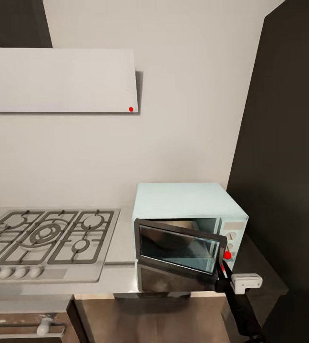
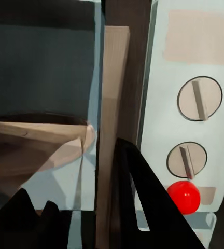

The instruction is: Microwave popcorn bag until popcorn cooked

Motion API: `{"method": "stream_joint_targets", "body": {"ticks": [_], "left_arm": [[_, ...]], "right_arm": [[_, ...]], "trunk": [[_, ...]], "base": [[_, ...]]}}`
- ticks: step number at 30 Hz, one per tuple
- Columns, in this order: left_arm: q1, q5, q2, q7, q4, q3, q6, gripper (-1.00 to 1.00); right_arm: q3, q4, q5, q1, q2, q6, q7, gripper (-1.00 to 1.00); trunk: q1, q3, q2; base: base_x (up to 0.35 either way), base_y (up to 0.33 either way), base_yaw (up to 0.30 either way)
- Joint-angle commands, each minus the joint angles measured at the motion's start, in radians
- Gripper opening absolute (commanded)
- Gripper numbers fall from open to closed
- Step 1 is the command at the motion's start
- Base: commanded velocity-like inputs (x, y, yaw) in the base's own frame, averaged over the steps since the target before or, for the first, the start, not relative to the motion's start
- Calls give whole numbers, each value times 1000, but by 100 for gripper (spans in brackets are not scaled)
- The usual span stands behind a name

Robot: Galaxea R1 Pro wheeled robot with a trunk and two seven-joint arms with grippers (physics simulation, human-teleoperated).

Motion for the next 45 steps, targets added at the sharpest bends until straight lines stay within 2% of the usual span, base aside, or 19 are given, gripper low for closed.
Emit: {"method": "stream_joint_targets", "body": {"ticks": [1, 4, 8, 15, 21, 22, 23, 24, 45], "left_arm": [[1, 0, 0, 0, -1, 7, 1, 100], [1, 0, 0, 0, -1, 7, 1, 100], [1, 0, -1, 0, -1, 7, 1, 100], [1, 0, -5, 0, -1, 7, 1, 100], [1, 0, -5, 0, -2, 8, 1, 100], [1, 0, -5, 0, -2, 7, 1, 100], [1, 0, -5, 0, -1, 7, 1, 100], [1, 0, -5, 0, -1, 8, 1, 100], [1, 0, -5, 0, -1, 7, 1, 100]], "right_arm": [[2, 6, -3, 0, -7, -2, -13, -100], [3, 6, 1, 0, -21, -3, 2, -100], [3, 6, -19, 0, -26, -3, 30, -100], [3, 3, -145, 0, -27, -3, 100, -100], [-10, 5, -208, 0, -27, -3, 149, -100], [-12, 6, -221, 0, -27, -4, 158, 100], [-6, 12, -215, 0, -27, -4, 152, 100], [3, 40, -8, 0, -27, -4, -11, 100], [3, 42, -8, 0, -27, -3, -7, 100]], "trunk": [[0, 0, 0], [0, 0, 0], [0, 0, 0], [0, 0, 0], [0, 0, 0], [0, 0, 0], [0, 0, 0], [0, 0, 0], [0, 0, 0]], "base": [[0, 0, 0], [0, 0, 0], [-10, 0, 0], [-156, 0, 0], [-8, 0, 0], [0, 0, 0], [0, 0, 0], [0, 0, 0], [-89, -16, 0]]}}
